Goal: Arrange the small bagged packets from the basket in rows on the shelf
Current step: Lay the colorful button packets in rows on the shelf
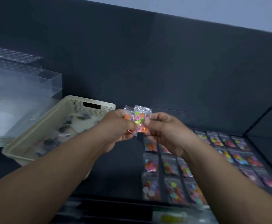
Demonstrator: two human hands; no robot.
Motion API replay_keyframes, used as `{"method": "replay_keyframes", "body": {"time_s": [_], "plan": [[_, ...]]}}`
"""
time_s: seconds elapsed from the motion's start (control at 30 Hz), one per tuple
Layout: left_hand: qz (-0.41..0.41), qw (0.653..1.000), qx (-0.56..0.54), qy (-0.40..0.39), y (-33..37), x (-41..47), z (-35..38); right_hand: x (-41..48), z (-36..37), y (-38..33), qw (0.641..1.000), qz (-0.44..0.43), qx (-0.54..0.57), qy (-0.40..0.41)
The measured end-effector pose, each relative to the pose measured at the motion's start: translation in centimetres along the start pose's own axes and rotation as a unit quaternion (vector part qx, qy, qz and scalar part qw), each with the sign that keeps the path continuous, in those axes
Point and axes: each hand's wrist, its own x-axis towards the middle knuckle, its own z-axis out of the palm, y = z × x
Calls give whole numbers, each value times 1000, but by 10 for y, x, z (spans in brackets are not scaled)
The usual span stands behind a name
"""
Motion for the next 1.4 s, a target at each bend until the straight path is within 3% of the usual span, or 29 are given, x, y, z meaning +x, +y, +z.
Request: {"method": "replay_keyframes", "body": {"time_s": [0.27, 0.57, 0.93, 1.4], "plan": [[-43, 999, -11, -29, -26, -20, 114, -72, -109, 20, 996, 21, -49, 71], [-98, 995, -10, 29, -58, -38, 172, -122, -198, 72, 971, 127, -177, 96], [-101, 993, 10, 59, -61, -44, 192, -116, -201, 96, 940, 135, -306, 65], [-90, 993, 67, 26, -58, -46, 204, -119, -193, 99, 931, 145, -323, 85]]}}
